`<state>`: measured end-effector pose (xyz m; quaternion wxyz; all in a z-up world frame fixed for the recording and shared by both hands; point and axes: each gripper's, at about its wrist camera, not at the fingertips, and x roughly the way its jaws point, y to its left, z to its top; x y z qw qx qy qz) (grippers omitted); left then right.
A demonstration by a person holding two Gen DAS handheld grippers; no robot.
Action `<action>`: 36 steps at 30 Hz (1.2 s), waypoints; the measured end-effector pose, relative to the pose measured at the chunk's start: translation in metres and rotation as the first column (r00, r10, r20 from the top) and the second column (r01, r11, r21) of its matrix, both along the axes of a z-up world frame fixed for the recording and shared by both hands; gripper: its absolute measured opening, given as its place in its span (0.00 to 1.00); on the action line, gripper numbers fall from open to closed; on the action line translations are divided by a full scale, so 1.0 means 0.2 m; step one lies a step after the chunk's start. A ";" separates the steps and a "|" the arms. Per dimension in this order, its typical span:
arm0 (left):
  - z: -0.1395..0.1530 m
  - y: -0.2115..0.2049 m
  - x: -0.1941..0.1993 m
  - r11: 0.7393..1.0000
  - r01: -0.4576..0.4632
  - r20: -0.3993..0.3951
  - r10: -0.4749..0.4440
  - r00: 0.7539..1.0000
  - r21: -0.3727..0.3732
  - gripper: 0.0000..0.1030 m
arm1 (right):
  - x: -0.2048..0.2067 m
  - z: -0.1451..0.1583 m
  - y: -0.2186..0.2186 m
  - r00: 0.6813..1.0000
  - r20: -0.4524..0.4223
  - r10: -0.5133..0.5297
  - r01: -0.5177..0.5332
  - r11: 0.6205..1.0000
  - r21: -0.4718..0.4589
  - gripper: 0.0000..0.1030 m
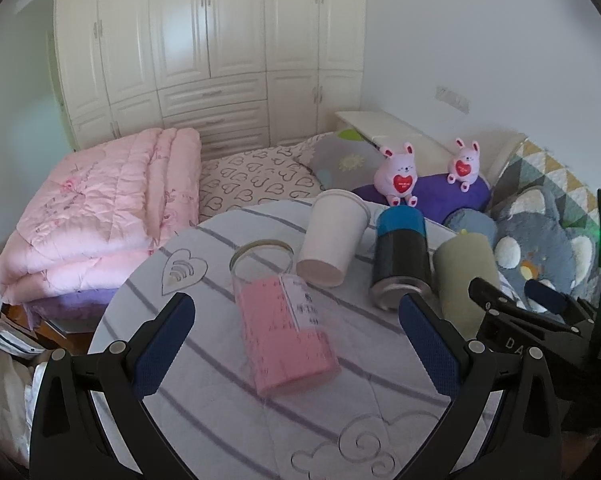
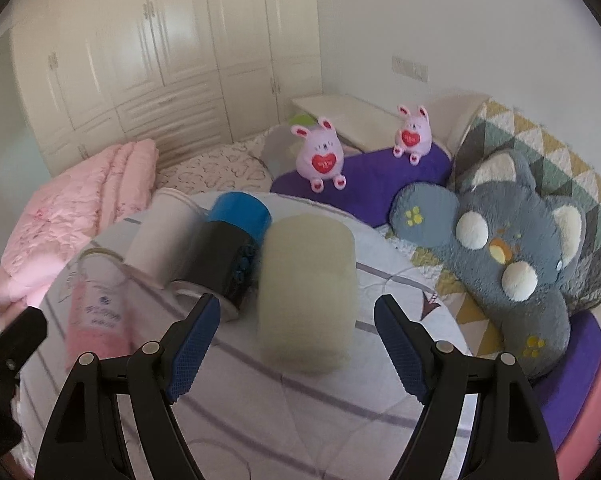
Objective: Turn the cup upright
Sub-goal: 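Move the right gripper toward the pale green cup lying on its side, then close the right gripper on the green cup's body and lift it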
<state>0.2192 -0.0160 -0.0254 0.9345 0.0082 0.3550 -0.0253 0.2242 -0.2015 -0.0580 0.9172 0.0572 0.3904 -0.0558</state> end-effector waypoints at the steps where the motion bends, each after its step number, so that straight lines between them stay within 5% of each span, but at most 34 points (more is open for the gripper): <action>1: -0.01 -0.01 0.02 1.000 0.001 -0.001 -0.001 1.000 0.002 1.00 | 0.02 -0.02 0.00 1.000 -0.013 -0.005 0.005 1.000 0.003 0.78; 13: -0.09 -0.08 0.13 0.999 0.031 -0.051 -0.030 0.998 0.014 1.00 | 0.20 -0.21 -0.06 0.991 -0.131 -0.003 0.012 0.998 0.069 0.78; 22: -0.06 -0.05 0.07 0.999 0.033 -0.052 -0.032 0.998 0.023 1.00 | 0.19 -0.21 -0.07 0.992 -0.126 0.012 0.000 0.996 0.092 0.75; 36: 0.02 0.13 -0.31 0.999 -0.015 -0.053 0.017 0.998 0.049 1.00 | -0.23 -0.19 0.10 0.973 -0.164 0.162 -0.127 0.971 0.202 0.76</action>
